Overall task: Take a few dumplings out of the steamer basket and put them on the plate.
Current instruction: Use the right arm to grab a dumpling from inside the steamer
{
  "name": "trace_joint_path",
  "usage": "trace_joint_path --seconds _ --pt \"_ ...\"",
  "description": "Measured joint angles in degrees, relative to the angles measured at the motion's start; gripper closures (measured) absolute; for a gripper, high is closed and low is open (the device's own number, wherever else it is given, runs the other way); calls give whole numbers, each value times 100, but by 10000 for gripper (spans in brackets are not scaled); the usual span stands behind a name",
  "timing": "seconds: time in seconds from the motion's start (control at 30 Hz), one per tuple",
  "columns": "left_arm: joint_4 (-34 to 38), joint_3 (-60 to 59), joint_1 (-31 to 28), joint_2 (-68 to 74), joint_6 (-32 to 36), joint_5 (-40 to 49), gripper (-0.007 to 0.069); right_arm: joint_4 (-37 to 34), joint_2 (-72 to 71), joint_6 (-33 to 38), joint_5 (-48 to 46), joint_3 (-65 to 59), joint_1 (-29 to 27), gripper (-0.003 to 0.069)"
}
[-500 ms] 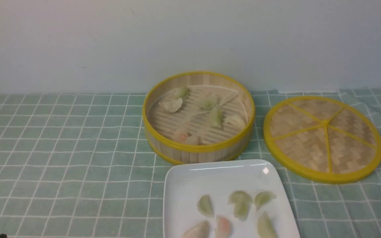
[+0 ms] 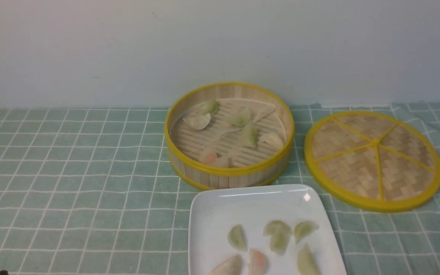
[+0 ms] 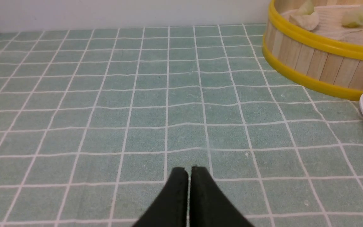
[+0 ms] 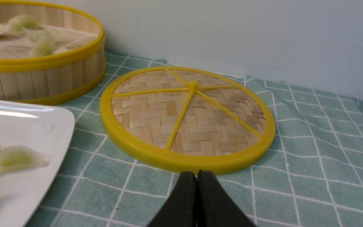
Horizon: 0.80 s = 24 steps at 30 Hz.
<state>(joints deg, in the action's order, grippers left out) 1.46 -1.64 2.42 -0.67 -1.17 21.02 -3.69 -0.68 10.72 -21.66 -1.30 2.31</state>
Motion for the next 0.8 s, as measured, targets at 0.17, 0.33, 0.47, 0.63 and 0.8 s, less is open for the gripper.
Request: trace_joint_path --seconds 0.17,0.33,0.47,0.63,0.8 --pt "0 0 0 0 0 0 631 -36 0 -24 0 0 0 672" --pt "0 0 0 0 0 0 631 -1426 0 -418 664 -35 0 672" --pt "0 0 0 0 0 0 631 -2863 0 -686 1749 -35 0 672" --pt "0 0 0 0 0 0 631 -3951 0 -693 2665 -35 0 672" --pt "0 0 0 0 0 0 631 -4443 0 -754 3018 -27 0 672"
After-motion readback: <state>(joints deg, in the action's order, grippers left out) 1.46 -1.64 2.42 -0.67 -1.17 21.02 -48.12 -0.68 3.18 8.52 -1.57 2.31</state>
